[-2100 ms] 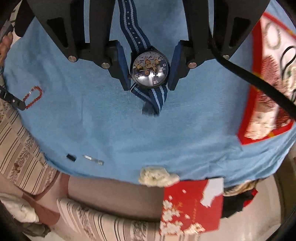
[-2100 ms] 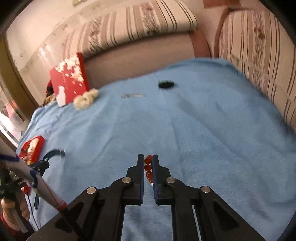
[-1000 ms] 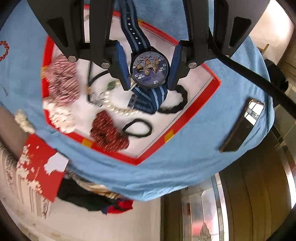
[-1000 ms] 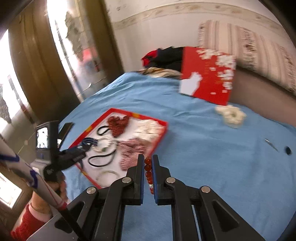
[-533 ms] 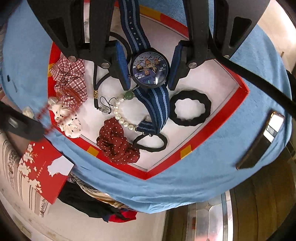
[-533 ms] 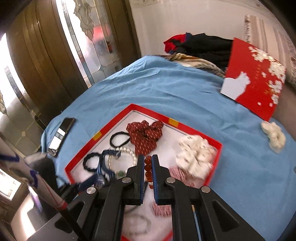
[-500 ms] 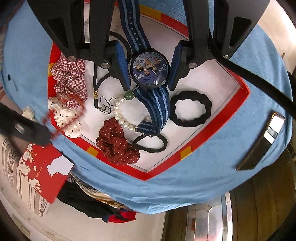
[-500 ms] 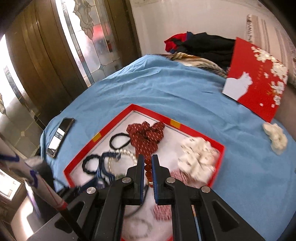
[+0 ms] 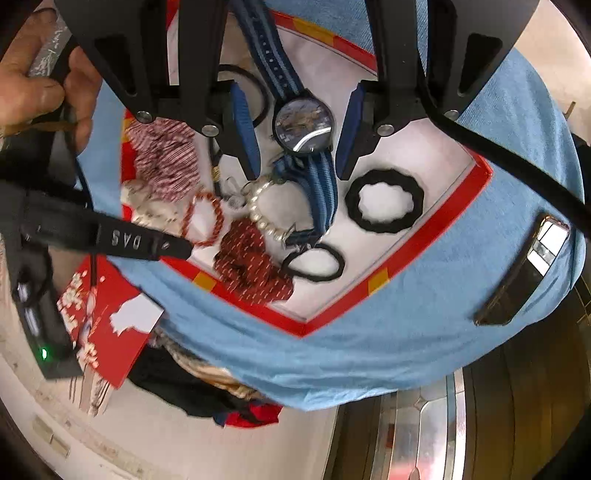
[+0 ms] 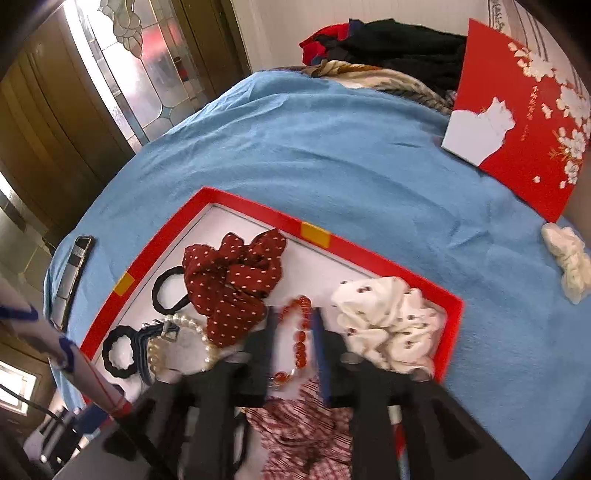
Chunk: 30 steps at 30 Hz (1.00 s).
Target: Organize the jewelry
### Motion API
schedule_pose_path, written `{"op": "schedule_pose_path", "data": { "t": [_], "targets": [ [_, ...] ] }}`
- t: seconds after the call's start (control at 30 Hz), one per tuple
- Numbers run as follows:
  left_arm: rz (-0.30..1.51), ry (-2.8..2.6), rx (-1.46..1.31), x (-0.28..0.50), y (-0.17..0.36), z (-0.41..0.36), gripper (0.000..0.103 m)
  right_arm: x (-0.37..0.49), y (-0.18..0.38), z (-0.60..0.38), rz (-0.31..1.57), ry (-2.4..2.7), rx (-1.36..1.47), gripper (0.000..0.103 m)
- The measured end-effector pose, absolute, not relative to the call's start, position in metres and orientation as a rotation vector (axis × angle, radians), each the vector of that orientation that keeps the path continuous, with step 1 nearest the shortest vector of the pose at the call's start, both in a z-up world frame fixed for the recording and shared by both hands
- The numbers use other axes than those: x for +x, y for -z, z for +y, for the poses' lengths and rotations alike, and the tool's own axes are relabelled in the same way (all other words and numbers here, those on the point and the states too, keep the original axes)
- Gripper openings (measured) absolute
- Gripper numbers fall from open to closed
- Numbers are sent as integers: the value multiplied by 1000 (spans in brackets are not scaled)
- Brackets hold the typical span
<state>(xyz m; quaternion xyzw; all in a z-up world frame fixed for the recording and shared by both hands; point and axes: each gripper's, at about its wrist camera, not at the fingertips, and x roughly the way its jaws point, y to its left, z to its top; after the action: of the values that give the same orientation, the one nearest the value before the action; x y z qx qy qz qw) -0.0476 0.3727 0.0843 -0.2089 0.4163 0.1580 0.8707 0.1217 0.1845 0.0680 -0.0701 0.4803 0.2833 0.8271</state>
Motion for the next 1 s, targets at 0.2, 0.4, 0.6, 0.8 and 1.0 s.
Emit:
{"op": "schedule_pose_path", "data": {
  "t": [0.2, 0.4, 0.6, 0.8, 1.0],
  "targets": [
    [793, -315, -507, -59, -96, 382, 55, 112, -100, 138, 954, -559, -89, 48],
    [744, -422, -632, -79, -95, 420, 57, 79, -86, 96, 1003, -517, -89, 48],
    [761, -505, -733, -90, -83, 446, 57, 37, -55, 90, 1068, -536, -109, 48],
    [758, -499, -647, -85, -89, 430, 57, 26, -38, 101, 1087, -517, -135, 32],
    [761, -490, -630, -80, -91, 424, 57, 23, -38, 103, 1091, -502, -105, 17]
  ]
}}
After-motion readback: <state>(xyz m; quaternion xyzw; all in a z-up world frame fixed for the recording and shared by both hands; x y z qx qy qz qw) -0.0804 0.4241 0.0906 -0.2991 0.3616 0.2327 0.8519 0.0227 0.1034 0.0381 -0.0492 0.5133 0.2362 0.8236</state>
